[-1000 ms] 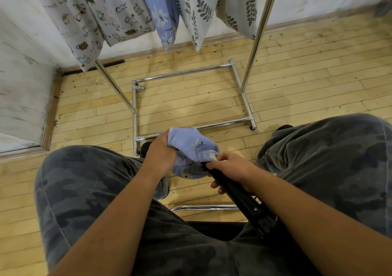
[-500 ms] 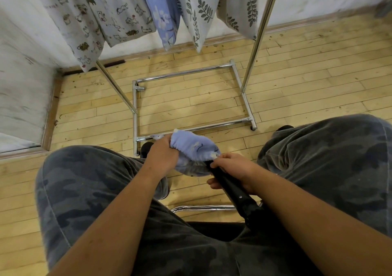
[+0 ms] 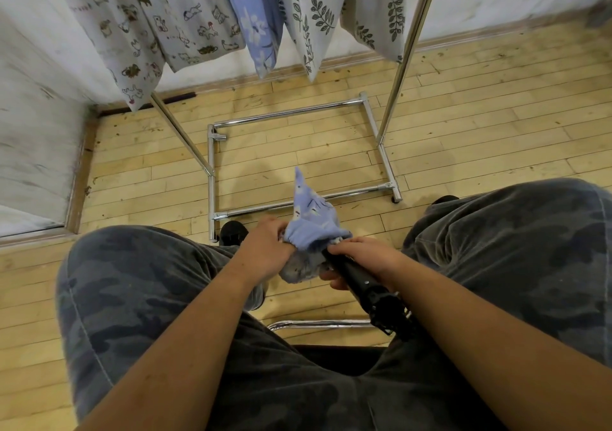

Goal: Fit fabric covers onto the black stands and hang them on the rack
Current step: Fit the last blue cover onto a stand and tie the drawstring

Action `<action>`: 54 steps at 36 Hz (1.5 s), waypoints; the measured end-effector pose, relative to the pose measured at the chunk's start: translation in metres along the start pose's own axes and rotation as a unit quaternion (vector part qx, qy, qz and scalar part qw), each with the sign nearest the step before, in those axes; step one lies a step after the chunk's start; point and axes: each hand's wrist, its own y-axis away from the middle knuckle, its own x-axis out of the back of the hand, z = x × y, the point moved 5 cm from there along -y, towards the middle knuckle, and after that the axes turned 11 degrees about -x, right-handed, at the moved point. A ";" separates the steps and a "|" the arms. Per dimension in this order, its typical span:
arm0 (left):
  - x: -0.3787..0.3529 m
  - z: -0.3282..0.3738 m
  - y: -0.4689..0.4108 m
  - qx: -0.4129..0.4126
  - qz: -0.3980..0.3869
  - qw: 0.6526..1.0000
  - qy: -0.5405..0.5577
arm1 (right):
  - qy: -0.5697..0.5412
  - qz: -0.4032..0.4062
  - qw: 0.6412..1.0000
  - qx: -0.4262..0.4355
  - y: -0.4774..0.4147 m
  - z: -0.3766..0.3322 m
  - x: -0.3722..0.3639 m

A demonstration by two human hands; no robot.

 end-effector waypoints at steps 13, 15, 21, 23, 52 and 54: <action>-0.006 0.012 0.005 -0.032 -0.041 0.996 0.066 | 0.043 0.011 0.999 0.012 -0.003 -0.001 0.003; -0.011 0.014 0.009 -0.050 -0.073 0.994 0.069 | 0.056 0.028 0.998 0.016 -0.005 -0.001 0.005; -0.022 0.023 0.012 -0.081 -0.130 0.986 0.065 | 0.066 0.059 0.996 0.009 -0.007 -0.002 0.009; -0.024 0.029 0.014 -0.104 -0.138 0.984 0.050 | 0.069 0.068 0.995 0.002 -0.008 -0.002 0.011; -0.017 0.020 0.004 -0.172 0.019 0.985 -0.020 | 0.052 0.005 0.998 0.044 0.019 -0.004 0.009; -0.013 0.016 0.002 -0.154 0.030 0.988 0.003 | 0.102 -0.002 0.992 0.068 0.016 -0.007 0.010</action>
